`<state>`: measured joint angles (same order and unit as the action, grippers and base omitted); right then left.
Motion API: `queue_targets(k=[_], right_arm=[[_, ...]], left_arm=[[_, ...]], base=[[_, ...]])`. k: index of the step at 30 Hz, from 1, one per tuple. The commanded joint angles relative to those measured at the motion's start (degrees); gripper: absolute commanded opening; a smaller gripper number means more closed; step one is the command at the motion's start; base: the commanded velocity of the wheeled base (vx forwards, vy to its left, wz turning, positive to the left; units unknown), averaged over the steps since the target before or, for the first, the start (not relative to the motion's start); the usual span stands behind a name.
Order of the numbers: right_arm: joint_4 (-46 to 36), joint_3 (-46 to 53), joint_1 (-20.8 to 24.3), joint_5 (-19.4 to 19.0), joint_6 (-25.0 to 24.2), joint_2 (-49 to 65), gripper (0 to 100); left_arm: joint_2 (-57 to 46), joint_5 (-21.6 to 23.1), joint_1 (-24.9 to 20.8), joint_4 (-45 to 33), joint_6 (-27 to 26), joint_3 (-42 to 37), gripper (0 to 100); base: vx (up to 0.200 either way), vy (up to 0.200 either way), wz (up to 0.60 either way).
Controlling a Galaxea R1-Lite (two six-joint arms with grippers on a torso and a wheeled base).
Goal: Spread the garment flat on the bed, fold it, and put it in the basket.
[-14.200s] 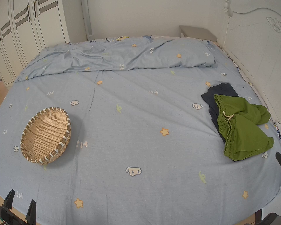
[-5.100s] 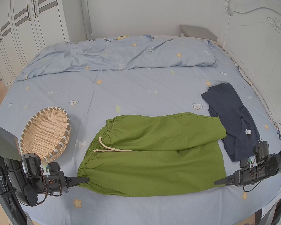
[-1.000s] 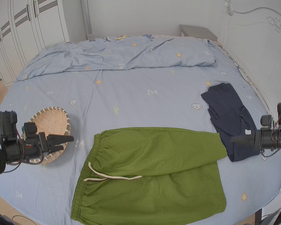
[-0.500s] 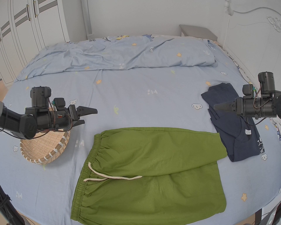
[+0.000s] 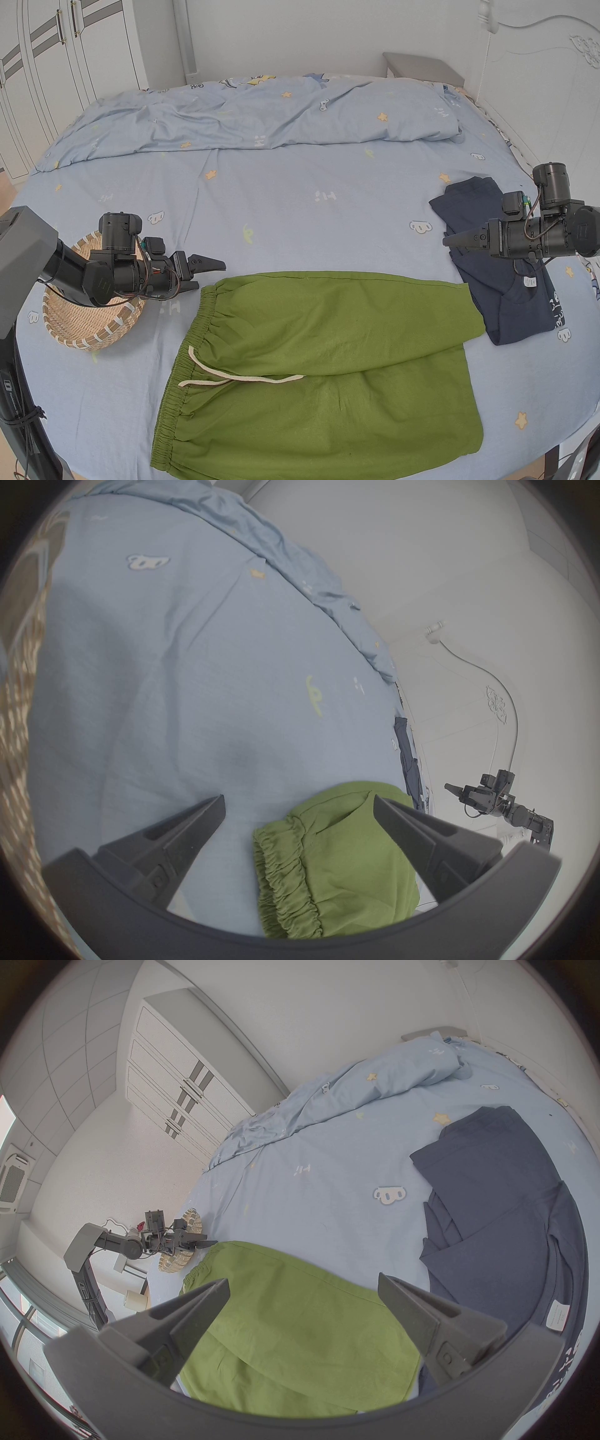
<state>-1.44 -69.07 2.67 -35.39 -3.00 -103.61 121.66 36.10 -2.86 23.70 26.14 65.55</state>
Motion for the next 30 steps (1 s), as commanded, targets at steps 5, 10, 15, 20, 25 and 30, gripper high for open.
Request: queue_targets(k=[5,10,15,20,25,30], right_arm=[[0.1,0.2,0.5,0.0,0.0,-0.2,100],[0.1,0.3,0.6,0.0,0.0,-0.5,100],[-0.1,0.3,1.1,0.0,-0.1,-0.5,100],[-0.1,0.3,1.2,0.0,-0.1,-0.5,100],[-0.1,0.3,1.1,0.0,-0.1,-0.5,100],[-0.1,0.3,1.1,0.0,-0.1,-0.5,100]], left_arm=[[1.1,0.0,-1.0,0.0,-1.4,-1.3,100],[2.1,0.2,-0.8,1.4,-4.7,-2.0,100],[3.2,0.1,-1.7,6.9,-5.1,-3.9,100],[5.0,0.1,-1.9,12.9,-4.6,-5.3,100],[5.1,0.1,-1.9,12.7,-4.5,-5.3,0],[4.9,0.1,-1.8,12.6,-4.5,-5.4,0]], base=[[0.000,0.000,0.00],[0.000,0.000,0.00],[0.000,0.000,0.00],[0.000,0.000,0.00],[0.000,0.000,0.00],[0.000,0.000,0.00]])
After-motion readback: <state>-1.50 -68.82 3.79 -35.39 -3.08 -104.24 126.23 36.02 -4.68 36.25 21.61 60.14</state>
